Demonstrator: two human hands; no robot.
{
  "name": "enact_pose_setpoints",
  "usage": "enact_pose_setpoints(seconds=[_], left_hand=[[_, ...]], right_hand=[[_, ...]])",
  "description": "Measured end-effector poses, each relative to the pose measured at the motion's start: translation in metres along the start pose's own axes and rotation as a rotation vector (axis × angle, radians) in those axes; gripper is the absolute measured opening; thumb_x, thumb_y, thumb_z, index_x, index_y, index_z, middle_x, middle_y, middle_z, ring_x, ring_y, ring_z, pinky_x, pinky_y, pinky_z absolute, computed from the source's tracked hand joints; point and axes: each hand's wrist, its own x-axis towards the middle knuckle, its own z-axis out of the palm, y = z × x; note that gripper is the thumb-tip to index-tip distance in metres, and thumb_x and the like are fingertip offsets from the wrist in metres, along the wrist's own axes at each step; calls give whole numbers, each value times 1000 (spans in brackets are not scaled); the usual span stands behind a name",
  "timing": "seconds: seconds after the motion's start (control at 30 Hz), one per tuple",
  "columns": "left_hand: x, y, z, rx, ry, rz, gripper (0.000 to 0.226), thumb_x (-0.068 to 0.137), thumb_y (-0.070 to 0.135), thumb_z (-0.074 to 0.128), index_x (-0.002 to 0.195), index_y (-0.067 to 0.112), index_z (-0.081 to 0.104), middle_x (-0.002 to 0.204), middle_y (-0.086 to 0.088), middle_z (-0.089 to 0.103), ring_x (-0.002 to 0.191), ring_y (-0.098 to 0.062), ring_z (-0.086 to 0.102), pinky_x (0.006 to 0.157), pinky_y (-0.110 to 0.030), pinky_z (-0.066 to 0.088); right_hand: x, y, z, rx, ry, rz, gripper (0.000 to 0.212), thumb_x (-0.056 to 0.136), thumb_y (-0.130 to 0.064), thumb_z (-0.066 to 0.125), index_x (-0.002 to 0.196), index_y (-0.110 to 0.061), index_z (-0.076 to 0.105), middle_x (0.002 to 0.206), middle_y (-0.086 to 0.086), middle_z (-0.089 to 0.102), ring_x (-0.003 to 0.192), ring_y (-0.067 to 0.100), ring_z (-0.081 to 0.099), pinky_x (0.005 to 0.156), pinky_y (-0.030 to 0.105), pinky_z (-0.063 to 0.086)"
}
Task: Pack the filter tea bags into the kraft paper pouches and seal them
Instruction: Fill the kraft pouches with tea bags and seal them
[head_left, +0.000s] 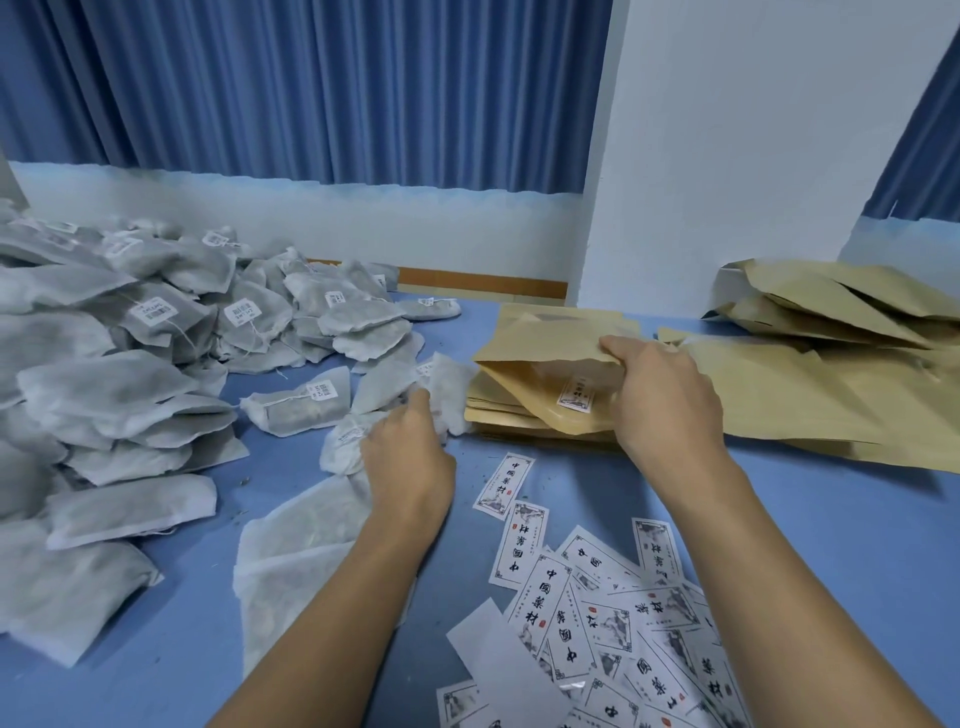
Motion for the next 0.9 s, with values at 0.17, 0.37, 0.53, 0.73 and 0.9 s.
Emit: enact_pose_setpoints(seconds=[0.17, 0.37, 0.53, 0.73, 0.9], left_hand=[[-9, 14, -11, -606, 365, -106, 44, 94, 12, 58, 137, 21, 53, 129, 4, 64, 116, -14, 58, 94, -9, 36], [-36, 40, -12, -901, 470, 161, 49, 88, 9, 66, 134, 21, 52, 130, 6, 61, 121, -10, 58, 103, -25, 47], [-52, 47, -2, -681, 426, 777, 48, 79, -11, 67, 125, 3, 58, 131, -17, 59, 125, -31, 56, 106, -46, 45], [-75, 59, 3, -401, 279, 1031, 35, 80, -9, 62, 114, -3, 70, 123, -18, 66, 117, -31, 61, 97, -43, 50], [-70, 70, -2, -321, 92, 865, 61, 81, -14, 59, 140, 0, 53, 147, -18, 49, 141, -31, 43, 116, -39, 36]], right_hand=[[1, 2, 0, 0, 2, -8, 63, 81, 5, 46, 126, -35, 62, 106, 12, 68, 91, 36, 55, 67, 36, 39], [4, 5, 1, 17, 23, -4, 66, 84, 2, 44, 135, -38, 58, 116, 14, 66, 103, 39, 58, 74, 38, 44], [8, 7, -3, 70, 51, -7, 64, 84, 0, 46, 135, -36, 60, 124, 11, 67, 111, 38, 57, 82, 38, 47], [13, 13, -13, 176, -16, 18, 63, 86, 0, 41, 131, -38, 63, 120, 10, 68, 107, 33, 60, 88, 36, 51], [13, 14, -20, 188, -85, 10, 66, 84, 2, 39, 129, -39, 65, 120, 11, 68, 102, 33, 61, 89, 39, 53]])
